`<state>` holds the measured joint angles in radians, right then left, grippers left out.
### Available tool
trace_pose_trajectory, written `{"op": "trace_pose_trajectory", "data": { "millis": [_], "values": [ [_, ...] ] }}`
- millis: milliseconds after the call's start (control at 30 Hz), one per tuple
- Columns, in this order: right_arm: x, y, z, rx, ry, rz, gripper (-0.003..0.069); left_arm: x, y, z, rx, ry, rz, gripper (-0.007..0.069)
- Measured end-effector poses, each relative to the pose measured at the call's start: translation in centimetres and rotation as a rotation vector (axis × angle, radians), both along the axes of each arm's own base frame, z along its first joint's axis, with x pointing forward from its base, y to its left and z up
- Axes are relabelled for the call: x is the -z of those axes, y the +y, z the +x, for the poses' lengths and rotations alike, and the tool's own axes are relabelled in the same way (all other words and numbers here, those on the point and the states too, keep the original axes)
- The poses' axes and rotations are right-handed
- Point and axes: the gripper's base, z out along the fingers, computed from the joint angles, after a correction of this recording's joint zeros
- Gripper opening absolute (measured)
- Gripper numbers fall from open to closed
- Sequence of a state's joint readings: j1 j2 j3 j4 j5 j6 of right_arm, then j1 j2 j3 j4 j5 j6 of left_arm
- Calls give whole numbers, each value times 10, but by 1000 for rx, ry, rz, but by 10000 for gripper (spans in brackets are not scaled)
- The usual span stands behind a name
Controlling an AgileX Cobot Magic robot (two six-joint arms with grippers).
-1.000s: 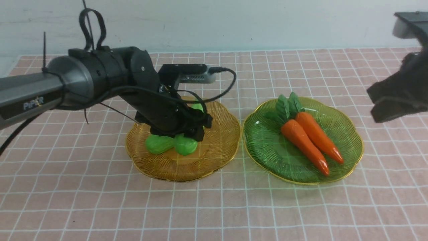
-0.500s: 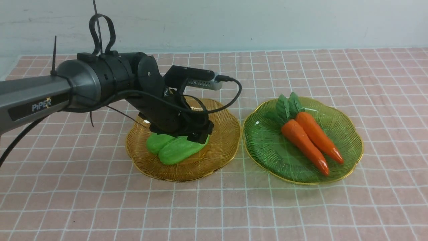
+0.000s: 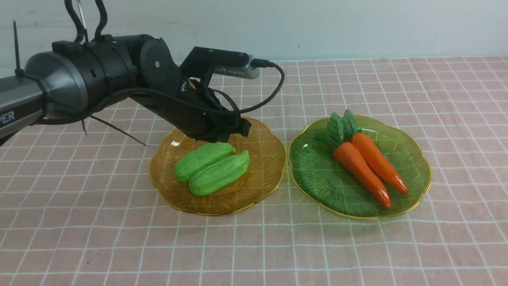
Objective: Put different types of vegetables on the plate.
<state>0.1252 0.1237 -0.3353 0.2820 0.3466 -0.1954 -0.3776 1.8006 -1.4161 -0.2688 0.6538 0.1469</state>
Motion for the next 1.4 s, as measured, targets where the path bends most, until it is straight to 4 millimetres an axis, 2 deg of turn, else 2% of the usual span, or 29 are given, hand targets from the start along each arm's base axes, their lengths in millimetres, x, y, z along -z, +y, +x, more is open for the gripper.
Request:
{"op": "trace_pose_trajectory", "data": {
  "millis": [233,433,533,667,800,933,1033,1200,1400],
  "values": [
    [0,0,0,0,1,13,-17,-1,0,0,1,-3,-2,-3],
    [3,0,1,2,4,15,-17,-22,3,-10,7,-33,-16,-3],
    [17,0,1,5,14,15,-17,-35,6,-17,11,-55,-25,-3],
    [56,-1,0,6,54,10,-17,-56,10,-28,16,-91,-40,-3],
    [93,0,5,6,157,-13,-17,-91,18,-51,26,-151,-65,-3],
    [116,-2,7,22,234,-150,-17,-132,32,-84,36,-255,-80,-3],
    [117,-3,7,26,243,-186,-17,-152,42,-107,48,-290,-71,-3],
    [117,-5,7,64,247,-186,-17,-170,58,-143,68,-285,-24,-3],
    [117,-7,7,95,249,-184,-17,-197,78,-190,62,-362,-33,-3]
  ]
}}
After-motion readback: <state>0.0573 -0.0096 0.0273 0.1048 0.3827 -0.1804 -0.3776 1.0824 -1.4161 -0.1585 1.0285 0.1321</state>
